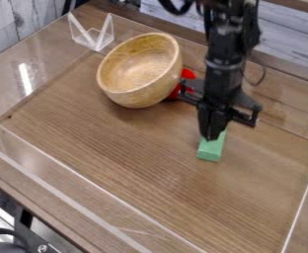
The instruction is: Remove the green block from the brown bowl and put it on the table
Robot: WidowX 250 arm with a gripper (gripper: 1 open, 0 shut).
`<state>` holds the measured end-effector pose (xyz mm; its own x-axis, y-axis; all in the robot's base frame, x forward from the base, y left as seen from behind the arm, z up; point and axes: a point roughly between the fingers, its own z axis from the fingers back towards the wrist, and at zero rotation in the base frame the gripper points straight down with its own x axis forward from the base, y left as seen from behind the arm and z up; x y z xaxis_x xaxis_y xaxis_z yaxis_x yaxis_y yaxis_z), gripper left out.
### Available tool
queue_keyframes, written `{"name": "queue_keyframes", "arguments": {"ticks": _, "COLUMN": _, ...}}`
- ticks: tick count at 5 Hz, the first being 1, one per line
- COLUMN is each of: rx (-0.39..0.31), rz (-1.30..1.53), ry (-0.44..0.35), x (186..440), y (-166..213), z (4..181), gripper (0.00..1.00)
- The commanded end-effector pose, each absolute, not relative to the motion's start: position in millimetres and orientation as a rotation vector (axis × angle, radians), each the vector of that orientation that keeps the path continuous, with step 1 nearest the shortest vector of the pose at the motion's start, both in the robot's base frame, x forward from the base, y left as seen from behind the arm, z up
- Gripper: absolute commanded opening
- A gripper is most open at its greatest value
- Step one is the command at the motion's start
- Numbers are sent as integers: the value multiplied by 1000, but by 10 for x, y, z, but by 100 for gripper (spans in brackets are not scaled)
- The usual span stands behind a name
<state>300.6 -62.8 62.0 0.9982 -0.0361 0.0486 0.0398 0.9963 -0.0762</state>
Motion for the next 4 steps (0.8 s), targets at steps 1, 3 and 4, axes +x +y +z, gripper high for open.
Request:
{"name": "queue_keyframes", "arguments": {"ticks": 1, "rx": -85, "rz": -40, "ry": -100, "x": 2943, "y": -474, "z": 839, "gripper": 0}}
{"name": "queue_keyframes", "arguments": {"ticks": 3, "rx": -88, "rz": -76, "ry": -92, "x": 2774, "y": -98, "z": 917, "gripper": 0}}
{"name": "queue_keyframes", "arguments": {"ticks": 4, "rx": -89, "rz": -106, "ry": -81, "x": 2679, "y": 233, "z": 919, "gripper": 0}}
